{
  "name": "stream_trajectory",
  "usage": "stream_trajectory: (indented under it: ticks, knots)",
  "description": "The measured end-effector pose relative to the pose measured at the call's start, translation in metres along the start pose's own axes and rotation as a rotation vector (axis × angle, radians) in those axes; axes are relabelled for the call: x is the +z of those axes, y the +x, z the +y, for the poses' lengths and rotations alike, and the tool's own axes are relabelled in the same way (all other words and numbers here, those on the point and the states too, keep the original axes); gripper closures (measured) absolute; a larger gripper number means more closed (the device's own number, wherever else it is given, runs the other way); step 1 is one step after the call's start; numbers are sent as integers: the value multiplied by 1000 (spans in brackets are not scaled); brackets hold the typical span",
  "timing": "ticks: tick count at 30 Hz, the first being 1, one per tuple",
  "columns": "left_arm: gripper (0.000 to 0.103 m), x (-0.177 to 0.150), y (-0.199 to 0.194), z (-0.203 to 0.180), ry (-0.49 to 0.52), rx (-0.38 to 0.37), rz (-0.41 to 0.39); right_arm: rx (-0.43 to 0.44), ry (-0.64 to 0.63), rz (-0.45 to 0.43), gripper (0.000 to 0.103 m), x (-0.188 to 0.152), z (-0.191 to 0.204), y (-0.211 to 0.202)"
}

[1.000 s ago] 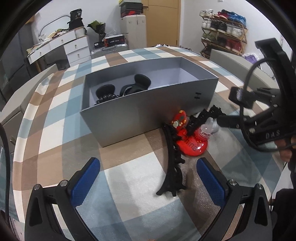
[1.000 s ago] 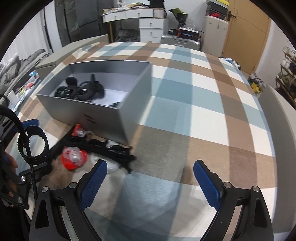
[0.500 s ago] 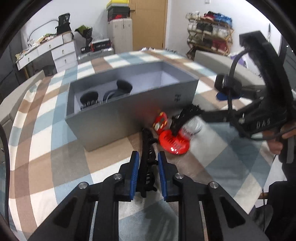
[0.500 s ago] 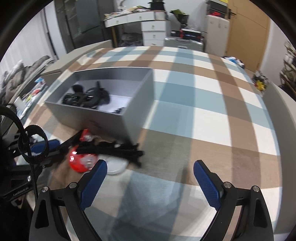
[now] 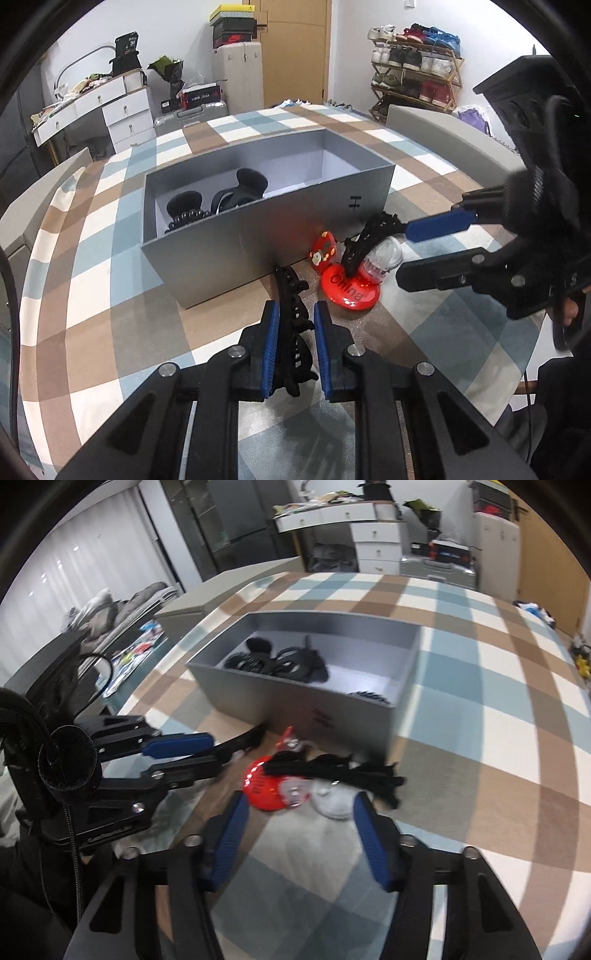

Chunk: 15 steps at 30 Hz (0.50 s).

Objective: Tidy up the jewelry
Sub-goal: 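Grasp a black claw clip with the left gripper while the right gripper grasps the clear red-lidded jar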

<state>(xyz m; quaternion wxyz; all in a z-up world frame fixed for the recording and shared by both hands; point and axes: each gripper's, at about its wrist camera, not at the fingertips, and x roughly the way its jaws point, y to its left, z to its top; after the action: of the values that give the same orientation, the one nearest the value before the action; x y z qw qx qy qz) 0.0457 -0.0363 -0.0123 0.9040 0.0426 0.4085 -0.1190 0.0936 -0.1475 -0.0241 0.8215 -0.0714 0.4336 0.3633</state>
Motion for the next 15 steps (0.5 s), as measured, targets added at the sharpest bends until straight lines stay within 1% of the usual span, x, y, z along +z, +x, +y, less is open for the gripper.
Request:
stream_trajectory:
  ticks: [4,10,13,14,15]
  knots:
    - [89,-1,7,4,-16,-5,30,3,4,11,62,-1,3,9]
    - [89,-2,9,3,-20,-13,40,16,27,-3,74,0,-2,10]
    - [88,-2,9,2,-17,-10,39,13,20,-1,79,0,0,12]
    - [88,-2,9,2,-17,-9,39,8,16,-1,84,0,1,14]
    - [88,-2,9,3,-18,-9,37,1,11,-1,85,0,3,14]
